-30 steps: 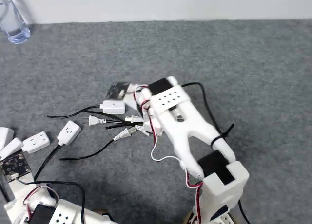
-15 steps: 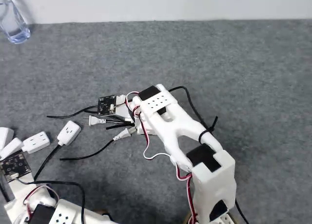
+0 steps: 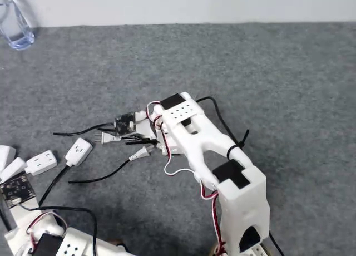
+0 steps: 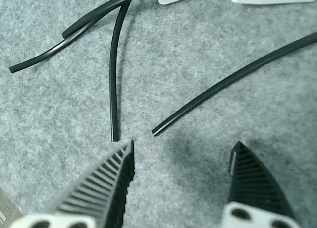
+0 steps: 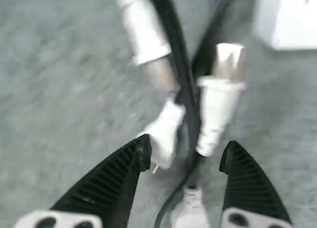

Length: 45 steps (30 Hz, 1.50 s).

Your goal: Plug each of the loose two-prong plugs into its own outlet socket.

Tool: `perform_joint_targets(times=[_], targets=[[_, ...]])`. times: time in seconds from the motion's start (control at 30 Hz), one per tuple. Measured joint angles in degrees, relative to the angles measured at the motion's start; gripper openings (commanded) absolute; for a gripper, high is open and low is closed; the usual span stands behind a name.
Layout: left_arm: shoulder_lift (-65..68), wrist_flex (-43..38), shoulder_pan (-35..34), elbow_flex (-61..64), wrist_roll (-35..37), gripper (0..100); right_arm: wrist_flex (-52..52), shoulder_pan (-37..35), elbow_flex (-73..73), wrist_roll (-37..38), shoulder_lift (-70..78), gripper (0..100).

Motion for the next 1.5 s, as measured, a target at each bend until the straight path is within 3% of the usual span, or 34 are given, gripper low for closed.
perform_joint_targets(times=[0.3, 0.37, 0.47, 0.53, 0.83, 1.17, 1.5], targets=[[-0.18, 0.00, 0.00, 0.00, 0.00, 29, 5.98, 1.49, 0.00, 5.10, 1.23, 23.9], [-0.18, 0.00, 0.00, 0.00, 0.00, 29, 5.98, 1.49, 0.00, 5.45, 1.23, 18.3], [-0.18, 0.00, 0.00, 0.00, 0.00, 29, 5.98, 1.58, 0.00, 5.45, 1.05, 0.0], [-0.18, 0.00, 0.00, 0.00, 0.00, 29, 5.98, 2.02, 0.00, 5.36, 1.23, 4.3], [-0.18, 0.00, 0.00, 0.00, 0.00, 29, 6.07, 5.63, 1.23, 5.10, 1.14, 0.7], [-0.18, 0.00, 0.00, 0.00, 0.00, 29, 11.87, 20.57, 1.49, 4.04, -15.74, 0.7], [-0.18, 0.00, 0.00, 0.00, 0.00, 29, 13.45, 45.80, 1.49, 16.26, -25.93, 0.7]])
